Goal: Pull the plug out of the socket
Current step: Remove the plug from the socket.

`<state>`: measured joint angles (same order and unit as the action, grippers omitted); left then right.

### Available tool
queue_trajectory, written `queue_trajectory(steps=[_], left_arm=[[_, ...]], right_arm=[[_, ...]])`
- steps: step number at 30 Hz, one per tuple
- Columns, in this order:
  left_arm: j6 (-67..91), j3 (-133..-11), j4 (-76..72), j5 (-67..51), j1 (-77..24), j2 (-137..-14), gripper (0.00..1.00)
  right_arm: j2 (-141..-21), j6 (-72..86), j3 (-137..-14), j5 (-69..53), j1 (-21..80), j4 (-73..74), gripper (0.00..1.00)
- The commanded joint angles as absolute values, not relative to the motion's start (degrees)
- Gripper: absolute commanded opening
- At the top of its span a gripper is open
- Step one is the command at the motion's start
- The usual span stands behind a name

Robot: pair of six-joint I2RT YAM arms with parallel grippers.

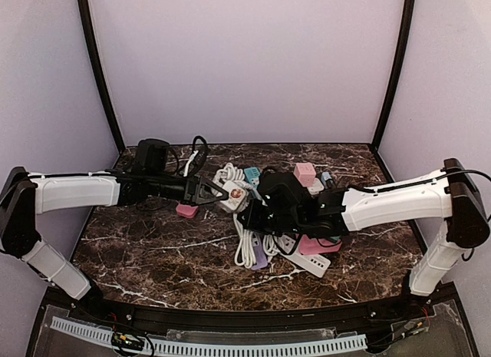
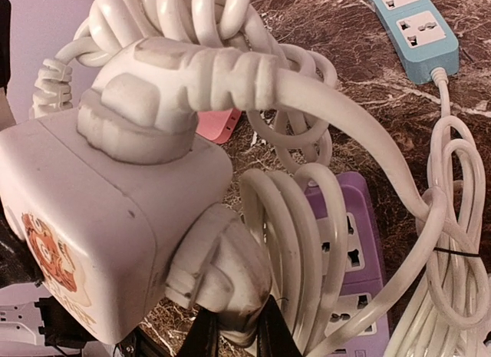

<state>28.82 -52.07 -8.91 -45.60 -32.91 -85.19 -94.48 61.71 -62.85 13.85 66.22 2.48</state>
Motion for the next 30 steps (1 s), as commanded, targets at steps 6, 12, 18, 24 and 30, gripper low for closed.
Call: queue_trajectory(steps=[6, 12, 18, 24, 30], left_arm=[[26.25, -51.63, -10.78, -42.50, -31.73, -84.38, 0.09], [26.27, -53.03, -8.80, -43.88, -31.60, -84.85, 0.09], [26.19, -53.60, -8.00, -44.29, -31.06, -84.68, 0.09], [26.34, -53.54, -8.15, -44.21, -30.85, -84.86, 0.09], [26.04, -52.60, -8.81, -42.69, -30.85, -84.58, 0.09]], right_arm=[[-91.61, 58.15, -66.05, 15.76, 66.62, -7.74, 0.00], [-95.40, 47.48, -68.18, 24.15, 69.05, -2.92, 0.00], [-96.09, 41.76, -65.98, 28.85, 69.96, -1.34, 0.00], [-95.49, 41.26, -66.04, 27.39, 70.02, -2.08, 0.00], [-93.69, 49.23, -68.25, 23.55, 69.87, -2.36, 0.00]])
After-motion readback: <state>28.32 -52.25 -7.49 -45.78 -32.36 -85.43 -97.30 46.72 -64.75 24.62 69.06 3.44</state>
